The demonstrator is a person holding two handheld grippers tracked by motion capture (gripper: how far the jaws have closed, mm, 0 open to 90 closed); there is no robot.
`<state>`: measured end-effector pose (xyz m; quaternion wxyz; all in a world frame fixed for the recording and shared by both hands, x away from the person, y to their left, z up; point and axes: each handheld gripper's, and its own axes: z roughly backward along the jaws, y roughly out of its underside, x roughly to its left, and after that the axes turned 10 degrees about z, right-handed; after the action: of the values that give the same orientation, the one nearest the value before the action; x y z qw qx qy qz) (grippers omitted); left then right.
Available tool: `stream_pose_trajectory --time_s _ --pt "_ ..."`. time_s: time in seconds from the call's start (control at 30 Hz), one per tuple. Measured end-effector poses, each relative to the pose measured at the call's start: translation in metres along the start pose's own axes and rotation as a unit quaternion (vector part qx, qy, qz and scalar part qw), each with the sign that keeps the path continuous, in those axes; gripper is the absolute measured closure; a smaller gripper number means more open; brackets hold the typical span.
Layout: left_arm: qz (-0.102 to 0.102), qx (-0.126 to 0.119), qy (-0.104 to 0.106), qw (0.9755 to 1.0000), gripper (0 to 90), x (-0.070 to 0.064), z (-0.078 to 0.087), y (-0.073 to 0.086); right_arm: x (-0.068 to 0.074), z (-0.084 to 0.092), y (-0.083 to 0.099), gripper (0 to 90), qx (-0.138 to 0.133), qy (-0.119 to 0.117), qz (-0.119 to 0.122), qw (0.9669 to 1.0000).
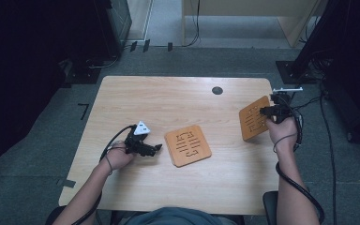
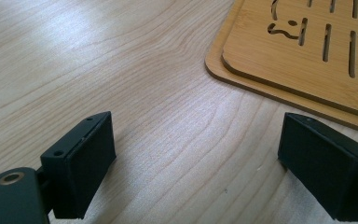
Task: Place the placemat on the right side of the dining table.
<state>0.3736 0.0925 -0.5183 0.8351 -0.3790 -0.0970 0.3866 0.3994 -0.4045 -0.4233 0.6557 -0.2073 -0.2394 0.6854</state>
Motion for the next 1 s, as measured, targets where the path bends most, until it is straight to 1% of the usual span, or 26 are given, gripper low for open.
stream_pose_trajectory --time_s 0.13,0.23,0.67,0.8,1.0 --pt "0.000 0.000 0.000 1.0000 9.9 0.000 0.000 0.000 -0.003 -0.003 0.001 65.8 0.004 -0.009 -0.011 0.9999" --pt "0.000 0.000 0.000 1.0000 9.9 0.000 0.000 0.000 -0.005 -0.003 0.002 65.6 0.005 -0.011 -0.016 0.9998" --pt "0.000 0.000 0.000 1.0000 9.9 0.000 0.000 0.000 -0.010 -0.012 0.006 61.3 0.012 -0.023 -0.025 0.9993" --pt "0.000 0.000 0.000 1.0000 9.9 0.000 0.000 0.000 -0.013 -0.015 0.007 60.7 0.015 -0.030 -0.034 0.9989" --pt "0.000 0.000 0.000 1.0000 9.9 0.000 0.000 0.000 -0.015 -0.018 0.009 58.8 0.020 -0.031 -0.037 0.9987"
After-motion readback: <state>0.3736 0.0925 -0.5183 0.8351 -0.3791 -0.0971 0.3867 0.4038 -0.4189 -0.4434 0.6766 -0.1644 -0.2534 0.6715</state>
